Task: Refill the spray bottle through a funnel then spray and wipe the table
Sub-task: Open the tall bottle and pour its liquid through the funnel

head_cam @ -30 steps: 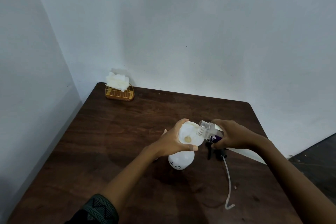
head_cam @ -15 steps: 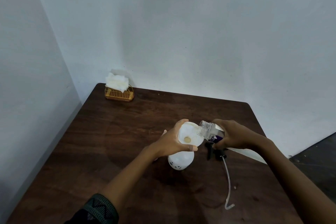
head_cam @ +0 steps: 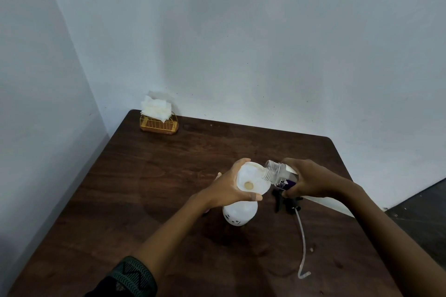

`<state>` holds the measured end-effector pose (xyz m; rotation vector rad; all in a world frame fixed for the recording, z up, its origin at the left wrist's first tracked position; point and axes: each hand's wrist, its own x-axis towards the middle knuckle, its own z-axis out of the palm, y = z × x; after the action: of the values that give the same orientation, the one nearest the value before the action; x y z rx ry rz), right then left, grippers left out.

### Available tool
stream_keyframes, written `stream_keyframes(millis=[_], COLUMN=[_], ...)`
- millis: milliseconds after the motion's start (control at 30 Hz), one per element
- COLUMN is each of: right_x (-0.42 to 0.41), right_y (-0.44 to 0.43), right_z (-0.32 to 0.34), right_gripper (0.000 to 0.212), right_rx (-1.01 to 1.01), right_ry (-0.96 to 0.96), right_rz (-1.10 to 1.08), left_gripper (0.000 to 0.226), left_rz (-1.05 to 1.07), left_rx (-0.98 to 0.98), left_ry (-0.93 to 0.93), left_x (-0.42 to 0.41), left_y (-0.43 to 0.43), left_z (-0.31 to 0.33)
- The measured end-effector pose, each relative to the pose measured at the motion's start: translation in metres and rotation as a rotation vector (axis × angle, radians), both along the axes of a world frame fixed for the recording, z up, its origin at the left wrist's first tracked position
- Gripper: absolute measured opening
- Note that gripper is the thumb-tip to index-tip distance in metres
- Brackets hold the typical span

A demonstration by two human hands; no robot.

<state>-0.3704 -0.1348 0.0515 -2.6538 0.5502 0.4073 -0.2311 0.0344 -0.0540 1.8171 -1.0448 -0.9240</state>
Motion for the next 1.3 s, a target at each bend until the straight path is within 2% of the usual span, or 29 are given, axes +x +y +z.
stream_keyframes(millis=[1300], right_x=[0.0033], right_y=[0.0035], right_z=[0.005], right_gripper=[0.043], right_rx=[-0.007], right_ry=[0.0], right_rz=[0.01], left_gripper=[0.1], left_rz=[-0.007], left_rx=[-0.002], left_ry=[0.004], left_x=[0.0002], left_y=[-0.0002], left_z=[0.0008])
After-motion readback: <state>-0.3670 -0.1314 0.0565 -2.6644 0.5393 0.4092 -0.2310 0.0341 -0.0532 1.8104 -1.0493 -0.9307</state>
